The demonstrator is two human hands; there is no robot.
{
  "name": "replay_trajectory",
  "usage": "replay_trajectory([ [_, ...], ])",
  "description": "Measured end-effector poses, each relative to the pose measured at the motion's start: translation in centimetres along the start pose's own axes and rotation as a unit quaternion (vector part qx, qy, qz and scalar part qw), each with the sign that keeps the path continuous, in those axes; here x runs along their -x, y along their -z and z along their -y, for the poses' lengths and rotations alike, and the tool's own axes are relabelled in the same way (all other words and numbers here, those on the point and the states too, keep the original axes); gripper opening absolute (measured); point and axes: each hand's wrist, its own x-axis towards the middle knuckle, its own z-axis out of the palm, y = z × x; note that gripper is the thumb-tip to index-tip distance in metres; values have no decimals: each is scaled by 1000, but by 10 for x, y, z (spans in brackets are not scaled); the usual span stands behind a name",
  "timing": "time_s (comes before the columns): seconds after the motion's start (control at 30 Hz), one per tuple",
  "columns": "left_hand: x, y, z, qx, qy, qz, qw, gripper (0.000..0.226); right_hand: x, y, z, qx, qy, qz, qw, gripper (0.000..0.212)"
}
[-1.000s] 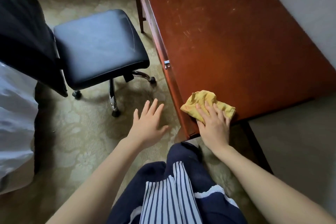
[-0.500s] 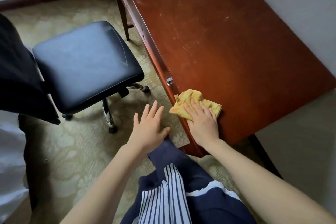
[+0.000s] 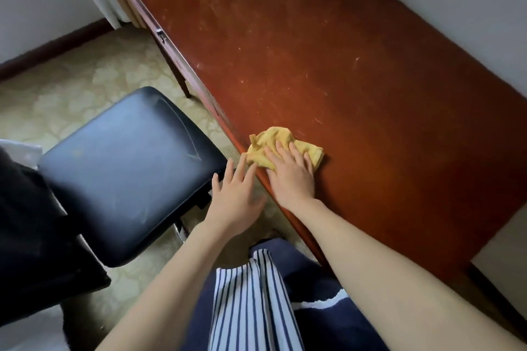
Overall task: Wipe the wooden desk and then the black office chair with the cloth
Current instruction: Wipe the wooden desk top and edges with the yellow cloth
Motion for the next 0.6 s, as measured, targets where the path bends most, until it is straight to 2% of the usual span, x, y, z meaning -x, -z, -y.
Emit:
replay_trajectory([
  [0.13,-40,14,-9,-35,-57,24,997,73,16,-6,-14,27,-10,-1,1000,59],
  [0.23,-70,20,-10,-87,-116,66,987,84,29,-5,-33,23,-87,-26,996,58],
  [0.33,-96,24,-6,-157,-175,91,968,90,42,0,-50,14,-201,-61,977,55],
  [0.4,-111,26,-3,-182,-211,109,954,91,54,-1,-59,5,-303,-87,949,53],
  [0.5,-133,33,1,-228,-270,131,926,91,80,-9,-55,-41,-448,-142,882,52],
  [0.6,-147,36,2,-247,-318,138,905,88,107,-23,-39,-67,-555,-184,809,52],
])
